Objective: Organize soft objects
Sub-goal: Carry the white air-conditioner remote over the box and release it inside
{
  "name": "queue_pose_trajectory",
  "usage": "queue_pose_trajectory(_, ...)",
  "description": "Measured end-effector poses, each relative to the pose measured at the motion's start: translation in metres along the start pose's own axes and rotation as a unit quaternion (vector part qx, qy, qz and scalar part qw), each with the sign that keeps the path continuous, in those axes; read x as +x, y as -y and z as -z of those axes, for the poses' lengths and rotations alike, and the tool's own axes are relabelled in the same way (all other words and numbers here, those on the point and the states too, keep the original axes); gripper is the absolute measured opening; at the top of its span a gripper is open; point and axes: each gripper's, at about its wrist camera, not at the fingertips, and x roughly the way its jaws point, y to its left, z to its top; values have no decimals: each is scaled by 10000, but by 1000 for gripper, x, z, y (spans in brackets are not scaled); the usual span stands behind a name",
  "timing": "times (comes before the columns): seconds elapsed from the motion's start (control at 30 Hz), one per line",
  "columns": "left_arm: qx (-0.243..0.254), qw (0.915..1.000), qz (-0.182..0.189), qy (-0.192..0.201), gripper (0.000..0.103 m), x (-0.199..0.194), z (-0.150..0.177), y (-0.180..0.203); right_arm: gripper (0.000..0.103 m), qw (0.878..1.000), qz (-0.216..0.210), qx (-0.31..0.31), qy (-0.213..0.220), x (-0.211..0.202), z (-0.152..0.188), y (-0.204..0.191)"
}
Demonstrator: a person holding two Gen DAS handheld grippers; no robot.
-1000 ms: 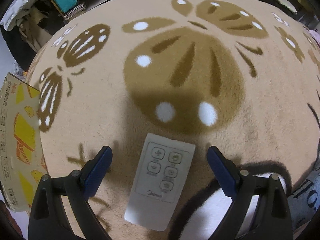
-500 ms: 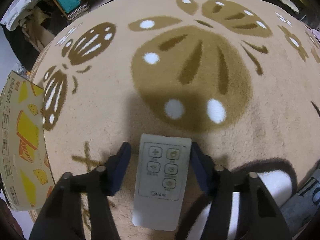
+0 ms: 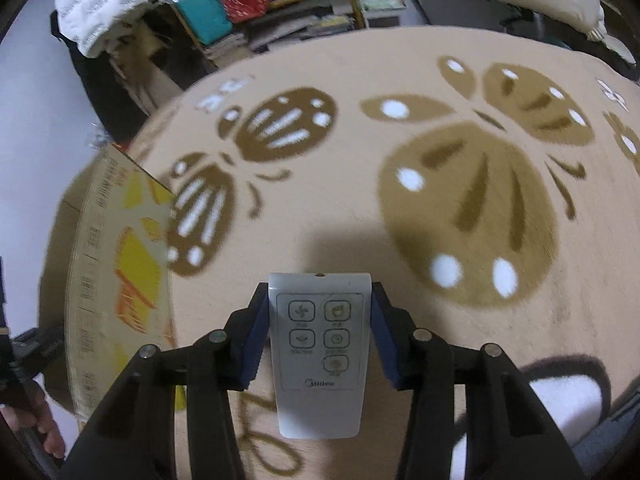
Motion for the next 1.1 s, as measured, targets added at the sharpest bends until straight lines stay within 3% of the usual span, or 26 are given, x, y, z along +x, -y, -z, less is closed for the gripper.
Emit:
queue_pose_trajectory(0.63, -40, 9999, 93, 6, 21, -1, -1, -7, 50, 9903, -757, -620, 983, -65, -29, -60)
queue_pose_trajectory(1.1, -47, 9999, 105, 8, 21, 0, -1, -9, 50, 9574, -1311, -1951, 1676, -110, -50, -159)
